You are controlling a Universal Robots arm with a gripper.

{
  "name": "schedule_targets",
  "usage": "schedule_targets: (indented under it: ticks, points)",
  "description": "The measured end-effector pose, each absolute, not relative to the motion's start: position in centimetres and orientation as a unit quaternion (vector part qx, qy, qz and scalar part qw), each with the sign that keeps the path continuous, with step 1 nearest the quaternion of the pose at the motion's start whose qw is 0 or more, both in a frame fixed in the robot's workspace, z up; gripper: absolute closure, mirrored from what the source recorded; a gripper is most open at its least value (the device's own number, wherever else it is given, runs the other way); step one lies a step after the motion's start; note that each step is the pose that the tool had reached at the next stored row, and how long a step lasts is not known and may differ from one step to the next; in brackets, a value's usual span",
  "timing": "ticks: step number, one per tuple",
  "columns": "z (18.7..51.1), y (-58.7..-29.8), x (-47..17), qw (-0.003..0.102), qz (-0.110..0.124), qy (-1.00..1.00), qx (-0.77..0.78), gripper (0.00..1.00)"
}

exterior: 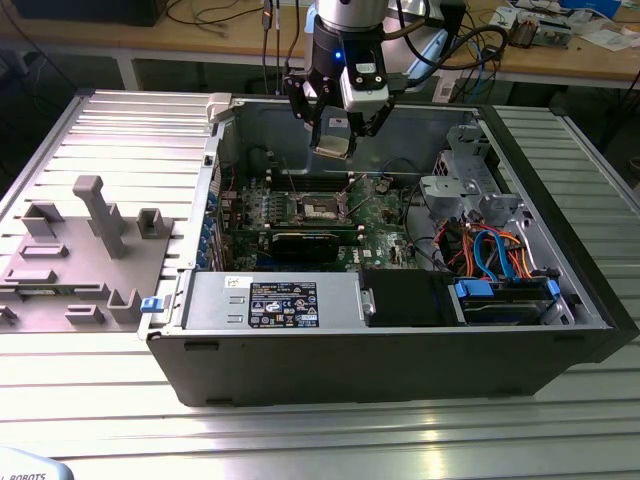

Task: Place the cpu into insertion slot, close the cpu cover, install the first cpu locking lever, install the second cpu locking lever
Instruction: 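Place the cpu into insertion slot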

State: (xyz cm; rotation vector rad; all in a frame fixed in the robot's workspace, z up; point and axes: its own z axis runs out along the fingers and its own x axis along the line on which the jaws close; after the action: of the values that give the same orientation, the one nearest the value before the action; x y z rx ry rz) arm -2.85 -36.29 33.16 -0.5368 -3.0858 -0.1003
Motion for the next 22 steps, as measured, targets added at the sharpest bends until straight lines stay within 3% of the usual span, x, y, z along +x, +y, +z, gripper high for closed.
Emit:
schedule_targets:
  ticks: [22]
  points:
    - [33.16,-36.29,-2.85,0.004,-0.032,-0.984,-0.178,0.46]
